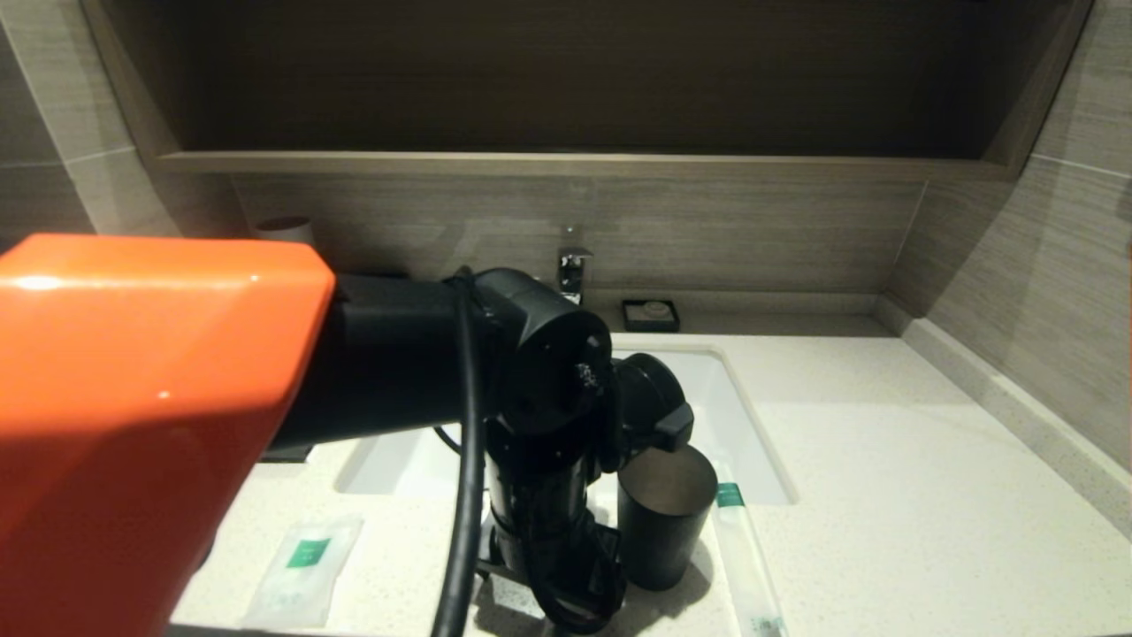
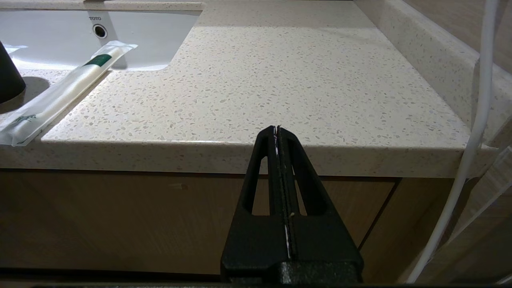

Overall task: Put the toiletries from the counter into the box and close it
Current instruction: Pick up the bathroom toiletry

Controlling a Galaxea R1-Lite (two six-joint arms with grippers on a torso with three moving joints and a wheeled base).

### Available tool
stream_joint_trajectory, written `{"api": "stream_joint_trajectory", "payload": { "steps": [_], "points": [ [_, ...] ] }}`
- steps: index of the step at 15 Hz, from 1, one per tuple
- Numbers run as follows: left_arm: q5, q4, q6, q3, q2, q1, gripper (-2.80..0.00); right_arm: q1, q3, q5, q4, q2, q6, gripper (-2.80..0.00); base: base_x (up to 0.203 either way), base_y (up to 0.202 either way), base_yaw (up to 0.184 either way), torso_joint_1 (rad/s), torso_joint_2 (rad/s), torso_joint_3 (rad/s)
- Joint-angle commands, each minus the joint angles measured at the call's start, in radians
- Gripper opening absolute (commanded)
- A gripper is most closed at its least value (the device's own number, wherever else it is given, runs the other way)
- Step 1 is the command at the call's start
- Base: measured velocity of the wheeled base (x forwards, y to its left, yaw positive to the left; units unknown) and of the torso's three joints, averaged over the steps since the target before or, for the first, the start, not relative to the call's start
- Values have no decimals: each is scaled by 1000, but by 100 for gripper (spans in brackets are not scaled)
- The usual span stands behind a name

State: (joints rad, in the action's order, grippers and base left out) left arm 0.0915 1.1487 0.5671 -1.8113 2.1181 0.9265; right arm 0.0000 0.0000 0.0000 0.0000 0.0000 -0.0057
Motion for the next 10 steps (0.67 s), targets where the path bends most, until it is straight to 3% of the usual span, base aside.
{"api": "stream_joint_trajectory", "payload": {
  "steps": [1,10],
  "points": [
    [0,5,5,-2,-1,0,0,0,0,0,0,0,0,-280,0,0,0,0,0,0],
    [-10,-1,5,-3,-6,-3,0,0,0,0,0,0,0,-280,0,0,0,0,0,0]
  ]
}}
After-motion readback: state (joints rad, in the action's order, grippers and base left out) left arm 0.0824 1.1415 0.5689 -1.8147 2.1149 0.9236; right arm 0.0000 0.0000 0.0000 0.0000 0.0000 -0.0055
